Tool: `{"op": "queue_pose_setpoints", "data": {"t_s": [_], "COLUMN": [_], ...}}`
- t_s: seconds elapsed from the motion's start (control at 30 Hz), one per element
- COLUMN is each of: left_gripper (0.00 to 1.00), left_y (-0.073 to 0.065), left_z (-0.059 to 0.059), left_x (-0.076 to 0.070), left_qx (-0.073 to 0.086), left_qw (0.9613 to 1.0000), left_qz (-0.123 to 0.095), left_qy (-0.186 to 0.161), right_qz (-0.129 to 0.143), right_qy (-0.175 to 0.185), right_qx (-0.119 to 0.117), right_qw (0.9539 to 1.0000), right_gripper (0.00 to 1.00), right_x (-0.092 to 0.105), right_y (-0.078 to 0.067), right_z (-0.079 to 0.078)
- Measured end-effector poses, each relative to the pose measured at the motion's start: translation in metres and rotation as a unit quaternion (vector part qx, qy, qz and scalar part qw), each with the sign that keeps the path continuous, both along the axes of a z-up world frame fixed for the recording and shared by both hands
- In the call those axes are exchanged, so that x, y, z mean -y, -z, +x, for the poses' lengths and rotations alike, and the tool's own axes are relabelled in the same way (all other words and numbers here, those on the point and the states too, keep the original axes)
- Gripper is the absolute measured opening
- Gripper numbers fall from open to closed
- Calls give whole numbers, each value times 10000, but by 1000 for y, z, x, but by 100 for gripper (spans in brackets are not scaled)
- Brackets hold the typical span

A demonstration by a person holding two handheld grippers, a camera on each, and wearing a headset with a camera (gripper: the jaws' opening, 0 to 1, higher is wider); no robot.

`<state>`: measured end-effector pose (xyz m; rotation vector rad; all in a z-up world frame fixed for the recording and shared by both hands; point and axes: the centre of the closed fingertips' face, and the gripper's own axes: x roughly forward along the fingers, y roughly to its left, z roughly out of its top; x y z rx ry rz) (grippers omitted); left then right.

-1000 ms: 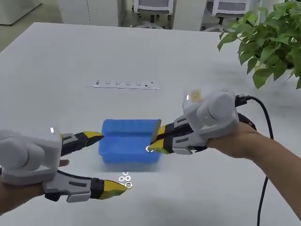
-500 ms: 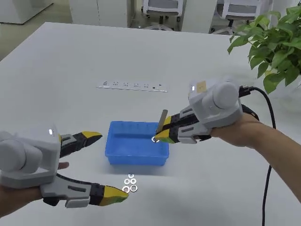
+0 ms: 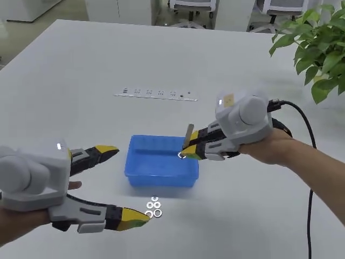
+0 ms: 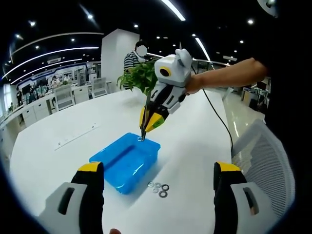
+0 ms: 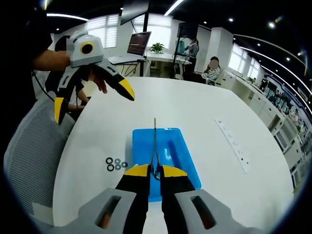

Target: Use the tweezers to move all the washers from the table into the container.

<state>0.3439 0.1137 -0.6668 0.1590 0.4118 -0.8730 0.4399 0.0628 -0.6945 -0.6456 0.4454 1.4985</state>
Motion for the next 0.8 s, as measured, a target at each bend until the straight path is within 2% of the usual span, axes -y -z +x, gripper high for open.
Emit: {"op": "queue_pose_setpoints", "data": {"t_s": [0.17,0.67,0.8], "left_gripper": [99,99,95], "left_y": [0,3,3], "left_z": [4,17,22], "left_x": [-1,-6,-7], "left_qx": [-12,-74,-52], "left_qw": [10000,10000,9999], "left_qz": [-15,0,-43], "left_qy": [0,-63,-93], "right_qz": [17,-64,-103], "right_qy": [-13,-38,-18], "right_qx": [-77,-277,-311], "right_qw": [10000,9996,9995], "right_gripper": [8,8,9], "right_x": [-1,-12,-15], "right_y": [10,43,51], "right_z": [6,9,11]}}
